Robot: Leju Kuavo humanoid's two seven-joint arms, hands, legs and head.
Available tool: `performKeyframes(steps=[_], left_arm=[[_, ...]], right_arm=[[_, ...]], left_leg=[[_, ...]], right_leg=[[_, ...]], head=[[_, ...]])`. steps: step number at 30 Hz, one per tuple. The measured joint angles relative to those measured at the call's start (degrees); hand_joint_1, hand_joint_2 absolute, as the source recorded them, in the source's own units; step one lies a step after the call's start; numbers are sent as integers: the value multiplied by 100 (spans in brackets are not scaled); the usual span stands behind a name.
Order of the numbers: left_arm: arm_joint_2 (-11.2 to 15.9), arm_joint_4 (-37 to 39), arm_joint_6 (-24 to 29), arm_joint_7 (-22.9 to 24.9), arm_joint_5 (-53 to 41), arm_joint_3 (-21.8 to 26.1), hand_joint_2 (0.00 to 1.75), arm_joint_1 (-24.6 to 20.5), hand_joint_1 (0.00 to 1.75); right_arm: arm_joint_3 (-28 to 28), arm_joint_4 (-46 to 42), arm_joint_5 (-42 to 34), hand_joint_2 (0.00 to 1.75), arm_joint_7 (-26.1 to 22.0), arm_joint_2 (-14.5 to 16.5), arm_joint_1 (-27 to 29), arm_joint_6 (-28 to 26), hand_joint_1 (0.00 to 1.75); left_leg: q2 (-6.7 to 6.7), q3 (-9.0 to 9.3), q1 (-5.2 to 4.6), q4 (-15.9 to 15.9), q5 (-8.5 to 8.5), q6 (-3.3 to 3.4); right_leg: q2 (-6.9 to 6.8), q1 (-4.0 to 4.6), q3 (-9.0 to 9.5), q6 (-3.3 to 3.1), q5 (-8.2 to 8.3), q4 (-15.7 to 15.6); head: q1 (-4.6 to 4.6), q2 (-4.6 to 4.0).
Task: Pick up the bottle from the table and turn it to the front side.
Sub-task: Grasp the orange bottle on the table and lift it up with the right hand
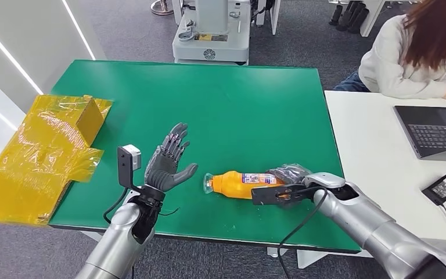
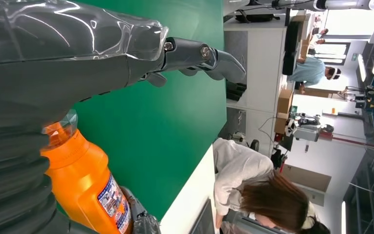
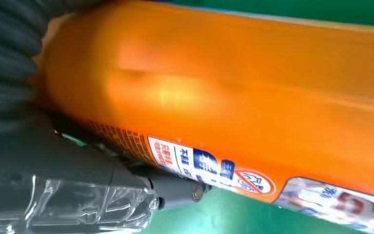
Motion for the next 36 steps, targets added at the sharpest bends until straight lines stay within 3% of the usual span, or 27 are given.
performKeyframes(steps=[6,9,13,20,24,29,36], left_arm=[[-40,-153,33,78,-145,60,175,99,0],[-54,-275,71,59,-253,125,175,208,0],[-58,-442,146,8,-358,201,175,376,0],[-54,-658,469,-56,-544,330,175,485,0],[-43,-778,627,-64,-637,429,175,545,0],[-10,-897,730,-110,-749,570,175,619,0],[27,-920,-125,257,-243,684,175,602,0]], right_arm=[[-29,-199,-34,175,-47,0,222,-574,175],[-240,-400,-381,175,-343,2,517,-990,175],[-901,-874,-1066,175,-997,151,1315,-1692,175],[-2319,-2187,-1879,175,-1679,865,2823,-2559,175],[-2917,-2958,-1981,175,-1799,1270,3554,-2727,175],[-3415,-3556,-1850,175,-1808,1670,4072,-2678,175],[-3846,-3634,-1878,175,-1960,1983,4087,-2320,175]], left_leg=[[6,3,1,-1,-1,0],[2,1,3,-2,-1,0],[-13,-9,3,-5,-1,-1],[-25,-20,5,-13,-2,-3],[-23,-25,5,-14,-3,-3],[-21,-25,4,-14,-2,-3],[-18,-23,3,-13,1,-4]], right_leg=[[6,0,-1,0,0,0],[3,1,0,-1,0,0],[-10,4,-4,-2,-4,1],[-26,8,-13,-6,-13,1],[-25,8,-18,-7,-13,0],[-23,7,-20,-7,-13,0],[-21,6,-20,-8,-10,1]], head=[[-1,0],[-1,0],[-1,0],[-1,0],[-1,0],[-1,0],[-1,0]])
